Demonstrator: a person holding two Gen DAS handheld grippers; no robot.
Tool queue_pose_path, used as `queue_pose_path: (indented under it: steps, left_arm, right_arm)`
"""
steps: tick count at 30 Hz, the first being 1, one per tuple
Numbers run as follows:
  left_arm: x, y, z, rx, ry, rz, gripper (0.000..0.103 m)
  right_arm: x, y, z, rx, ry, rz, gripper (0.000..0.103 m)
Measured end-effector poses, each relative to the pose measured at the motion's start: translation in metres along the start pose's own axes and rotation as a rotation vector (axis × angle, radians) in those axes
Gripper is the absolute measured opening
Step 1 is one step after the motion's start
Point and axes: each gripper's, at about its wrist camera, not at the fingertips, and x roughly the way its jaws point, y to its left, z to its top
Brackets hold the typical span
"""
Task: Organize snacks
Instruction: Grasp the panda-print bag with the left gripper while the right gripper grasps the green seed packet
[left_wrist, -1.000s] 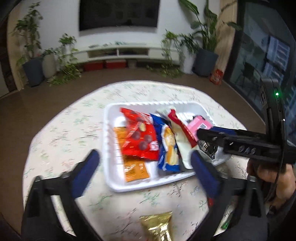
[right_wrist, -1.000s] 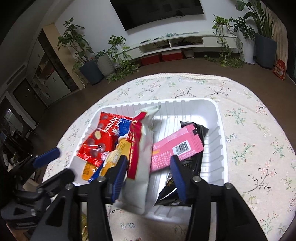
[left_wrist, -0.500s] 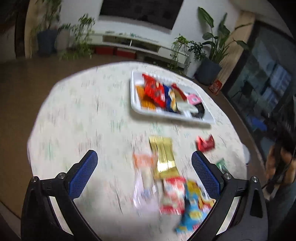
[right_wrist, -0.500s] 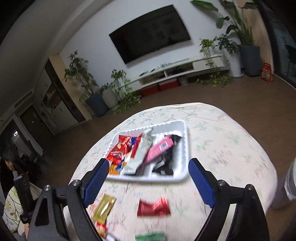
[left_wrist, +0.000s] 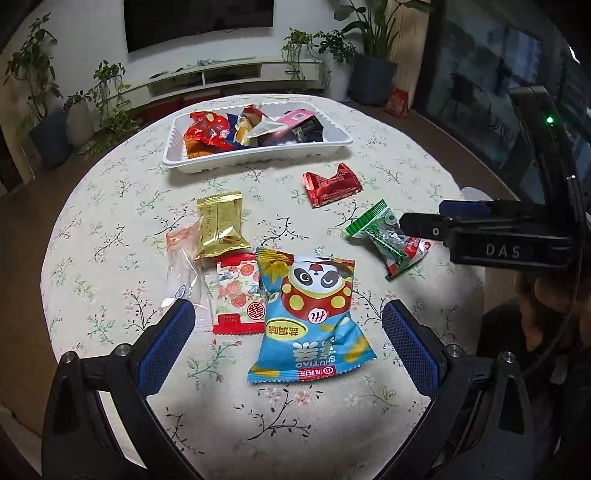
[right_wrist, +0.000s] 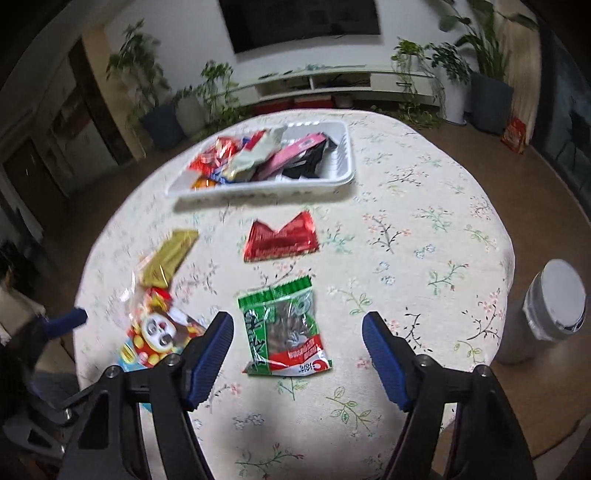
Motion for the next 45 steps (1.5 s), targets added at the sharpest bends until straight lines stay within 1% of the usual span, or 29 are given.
queue_pose_path:
  steps: [2,5,10,12,14,15,16,21,22,25,32,40,45]
  left_arm:
    - [0.006,-0.003,0.002,0.010,0.019,0.011,0.102]
    - [0.015,-0.009,0.003,0.029,0.042,0.017,0.102]
    - [0.034,-0.013,0.005,0.046,0.063,0.012,0.102]
    - [0.039,-0.012,0.005,0.044,0.064,-0.003,0.093]
    - [0.044,-0.008,0.006,0.036,0.070,-0.010,0.073]
    - [0.045,-0.007,0.006,0.033,0.071,-0.018,0.069]
    - [0.047,-0.005,0.006,0.030,0.069,-0.029,0.066]
    - [0.050,-0.004,0.004,0.045,0.035,-0.030,0.065]
    - [0.050,-0.004,0.004,0.047,0.024,-0.043,0.058]
    - [0.048,-0.001,0.003,0.039,-0.005,-0.088,0.052]
    - [0.044,0.004,-0.002,0.039,-0.030,-0.143,0.044]
    - [0.022,0.016,-0.002,0.009,-0.076,-0.192,0.043]
    - [0.019,0.024,-0.003,-0.018,-0.081,-0.210,0.043]
  right_arm:
    - [0.006,-0.001,-0.004,-0.008,0.018,-0.013,0.075]
    - [0.012,-0.002,-0.006,-0.005,0.026,-0.009,0.075]
    - [0.017,-0.004,-0.006,0.013,0.037,-0.006,0.075]
    - [0.016,-0.004,-0.005,0.018,0.028,0.004,0.075]
    - [0.017,-0.003,-0.004,0.014,0.029,0.007,0.075]
    - [0.018,-0.003,-0.004,0.011,0.032,0.004,0.075]
    - [0.019,-0.002,-0.004,0.010,0.034,0.001,0.075]
    - [0.020,-0.001,-0.004,0.004,0.032,-0.004,0.075]
    - [0.020,-0.001,-0.004,0.001,0.032,-0.006,0.075]
    - [0.021,0.001,-0.005,-0.011,0.031,-0.014,0.075]
    - [0.027,0.007,-0.004,-0.031,0.041,-0.023,0.075]
    - [0.033,0.014,-0.006,-0.062,0.054,-0.032,0.075]
    - [0.043,0.020,-0.006,-0.088,0.079,-0.043,0.075]
